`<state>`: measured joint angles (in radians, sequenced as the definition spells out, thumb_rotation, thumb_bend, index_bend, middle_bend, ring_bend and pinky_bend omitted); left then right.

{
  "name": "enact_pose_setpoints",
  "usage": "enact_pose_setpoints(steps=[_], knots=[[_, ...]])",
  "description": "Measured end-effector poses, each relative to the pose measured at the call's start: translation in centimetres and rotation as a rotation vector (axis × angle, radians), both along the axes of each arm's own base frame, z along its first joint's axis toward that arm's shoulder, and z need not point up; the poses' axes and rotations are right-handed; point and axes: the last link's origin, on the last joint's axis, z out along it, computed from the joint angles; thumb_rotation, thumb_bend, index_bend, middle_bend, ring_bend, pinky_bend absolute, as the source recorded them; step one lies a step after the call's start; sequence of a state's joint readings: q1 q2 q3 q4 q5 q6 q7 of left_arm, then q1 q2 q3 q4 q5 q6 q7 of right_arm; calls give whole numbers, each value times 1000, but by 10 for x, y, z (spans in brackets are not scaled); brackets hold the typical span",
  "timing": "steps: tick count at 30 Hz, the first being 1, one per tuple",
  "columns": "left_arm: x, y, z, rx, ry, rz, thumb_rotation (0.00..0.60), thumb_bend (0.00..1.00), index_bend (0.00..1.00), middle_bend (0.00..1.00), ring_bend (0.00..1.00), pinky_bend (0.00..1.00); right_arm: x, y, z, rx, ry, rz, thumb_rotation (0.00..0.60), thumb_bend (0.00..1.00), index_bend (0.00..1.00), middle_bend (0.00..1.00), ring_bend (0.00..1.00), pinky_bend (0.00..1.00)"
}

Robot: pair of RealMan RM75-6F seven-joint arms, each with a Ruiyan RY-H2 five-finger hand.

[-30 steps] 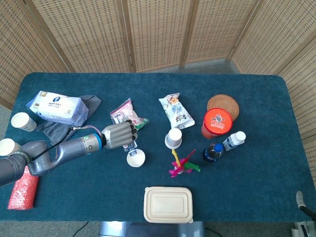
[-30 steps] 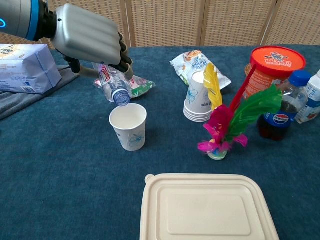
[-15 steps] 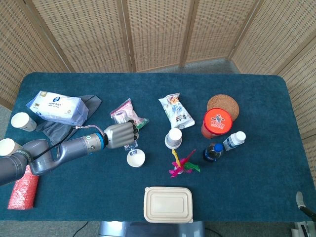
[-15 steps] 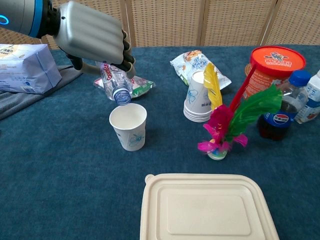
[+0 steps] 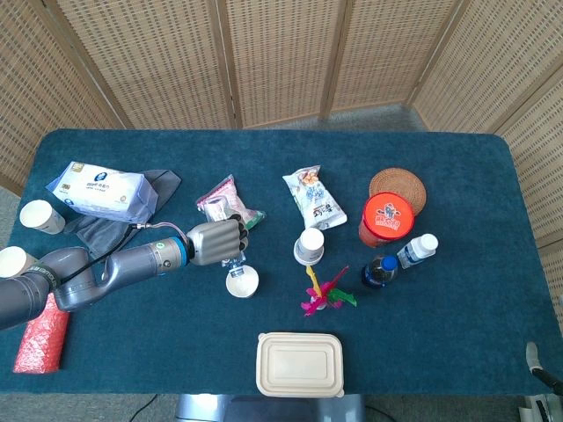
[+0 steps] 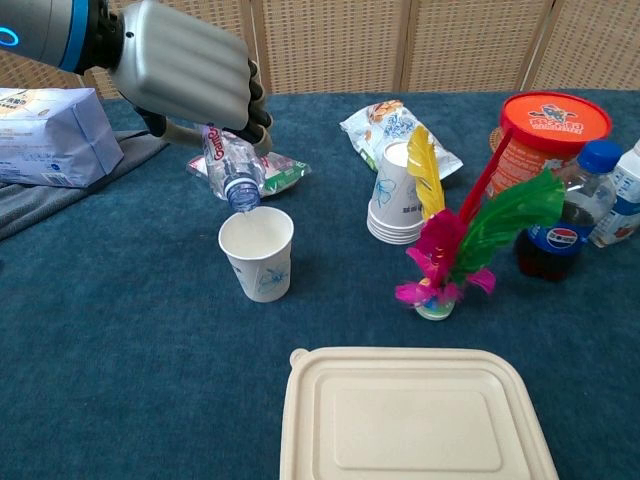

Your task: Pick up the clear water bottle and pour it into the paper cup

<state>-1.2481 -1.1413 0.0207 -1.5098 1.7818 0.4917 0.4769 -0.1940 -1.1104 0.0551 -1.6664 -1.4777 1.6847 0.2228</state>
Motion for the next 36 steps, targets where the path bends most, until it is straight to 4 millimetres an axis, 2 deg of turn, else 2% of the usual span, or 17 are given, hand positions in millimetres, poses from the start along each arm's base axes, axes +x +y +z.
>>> enact_pose_setpoints(steps=[12, 24, 29, 36], knots=[[-5, -2, 1, -2, -77, 73, 600, 611, 265, 306, 333, 413, -1, 1, 1, -1, 1, -2, 600, 449, 0, 22, 0, 0], [-31, -9, 7, 25, -218, 186, 600, 609, 242, 302, 333, 413, 4, -1, 1, 11, 8, 8, 600, 448, 0, 22, 0, 0], [-42, -14, 8, 34, -338, 267, 600, 607, 239, 304, 333, 413, 7, -3, 1, 17, 12, 14, 600, 449, 0, 22, 0, 0], [-58, -23, 11, 48, -565, 469, 600, 599, 236, 304, 333, 416, 12, -6, 2, 27, 19, 25, 600, 449, 0, 22, 0, 0]])
